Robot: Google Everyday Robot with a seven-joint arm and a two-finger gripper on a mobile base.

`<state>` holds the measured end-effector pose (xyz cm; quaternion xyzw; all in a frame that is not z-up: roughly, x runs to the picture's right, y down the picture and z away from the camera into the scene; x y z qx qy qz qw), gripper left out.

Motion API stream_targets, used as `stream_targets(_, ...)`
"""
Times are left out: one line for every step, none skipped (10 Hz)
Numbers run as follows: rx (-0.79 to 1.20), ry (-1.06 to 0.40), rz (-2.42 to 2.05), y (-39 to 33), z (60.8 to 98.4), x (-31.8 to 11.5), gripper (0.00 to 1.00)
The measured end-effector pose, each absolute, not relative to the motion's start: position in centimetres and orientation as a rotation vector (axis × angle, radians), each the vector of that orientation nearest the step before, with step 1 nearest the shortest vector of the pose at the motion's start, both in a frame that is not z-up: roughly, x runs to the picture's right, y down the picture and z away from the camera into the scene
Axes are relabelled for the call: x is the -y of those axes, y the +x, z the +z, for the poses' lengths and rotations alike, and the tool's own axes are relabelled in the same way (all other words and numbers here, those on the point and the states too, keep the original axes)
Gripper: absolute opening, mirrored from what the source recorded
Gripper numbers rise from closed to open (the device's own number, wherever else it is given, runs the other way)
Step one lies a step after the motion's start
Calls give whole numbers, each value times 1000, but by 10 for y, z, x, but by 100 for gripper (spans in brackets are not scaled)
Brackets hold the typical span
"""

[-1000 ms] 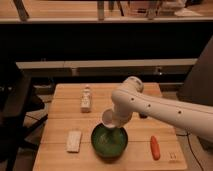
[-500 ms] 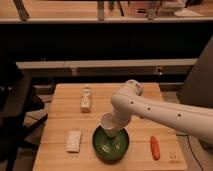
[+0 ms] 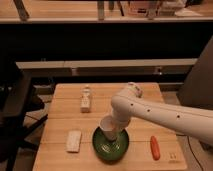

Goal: Place the ceramic cup in the ceramic bowl

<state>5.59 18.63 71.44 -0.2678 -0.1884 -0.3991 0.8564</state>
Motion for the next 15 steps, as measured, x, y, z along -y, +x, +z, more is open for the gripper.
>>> stream_targets(398, -562, -838, 55, 714, -185, 15)
stream_targets(401, -563, -837, 54, 715, -186, 23)
stream_targets(402, -566, -837, 55, 715, -186, 25)
stream_targets(404, -566, -837, 55, 715, -187, 27)
stream_targets(404, -567, -836, 55, 715, -187, 33)
stream_targets(405, -566, -835, 55, 715, -187, 42)
stream_targets(407, -565, -834, 55, 716, -186, 54)
stream_targets(410, -565, -832, 55, 716, -186, 65)
stream_targets(411, -564, -831, 55, 716, -185, 72)
stream_targets(412, -565, -831, 55, 716, -186, 75)
stream_targets(412, -564, -831, 55, 716, -185, 75)
stream_targets(415, -565, -830, 55, 716, -186, 75)
stream_targets(416, -564, -830, 55, 716, -185, 75)
stream_targets(419, -564, -829, 55, 716, -185, 75)
stream_targets(419, -563, -828, 55, 716, -185, 77)
